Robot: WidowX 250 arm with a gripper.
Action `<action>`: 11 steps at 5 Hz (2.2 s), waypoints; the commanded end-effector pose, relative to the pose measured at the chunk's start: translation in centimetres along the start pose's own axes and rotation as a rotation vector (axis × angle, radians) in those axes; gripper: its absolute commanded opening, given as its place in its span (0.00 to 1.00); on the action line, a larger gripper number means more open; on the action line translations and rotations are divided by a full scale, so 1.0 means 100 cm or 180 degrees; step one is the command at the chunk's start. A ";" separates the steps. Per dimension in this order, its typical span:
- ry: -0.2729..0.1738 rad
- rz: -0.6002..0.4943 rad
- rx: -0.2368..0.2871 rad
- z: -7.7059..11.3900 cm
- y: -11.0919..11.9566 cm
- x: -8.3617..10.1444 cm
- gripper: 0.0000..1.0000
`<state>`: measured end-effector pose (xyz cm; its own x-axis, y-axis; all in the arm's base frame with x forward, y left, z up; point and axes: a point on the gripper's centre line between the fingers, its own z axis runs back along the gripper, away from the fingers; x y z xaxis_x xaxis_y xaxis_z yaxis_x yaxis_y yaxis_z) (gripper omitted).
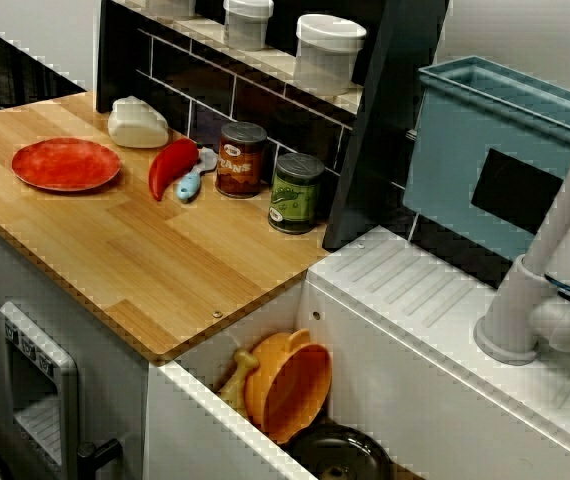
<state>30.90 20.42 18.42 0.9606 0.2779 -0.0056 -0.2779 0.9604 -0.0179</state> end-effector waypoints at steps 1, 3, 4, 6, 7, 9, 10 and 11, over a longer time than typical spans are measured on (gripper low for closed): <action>0.0097 -0.0365 0.0078 0.001 0.054 0.004 1.00; 0.0037 -0.0443 0.0121 -0.001 0.055 -0.012 1.00; -0.0013 -0.0421 0.0283 -0.008 0.053 -0.019 1.00; -0.0128 -0.0835 0.0407 -0.013 0.059 -0.027 1.00; -0.0058 -0.0817 0.0441 -0.022 0.064 -0.029 1.00; -0.0111 -0.0754 0.0446 -0.024 0.064 -0.040 1.00; -0.0162 -0.0601 0.0348 -0.033 0.063 -0.045 1.00; -0.0248 -0.0460 0.0347 -0.039 0.062 -0.045 1.00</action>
<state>24.88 24.60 12.09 0.9919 0.1270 -0.0015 -0.1268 0.9908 0.0464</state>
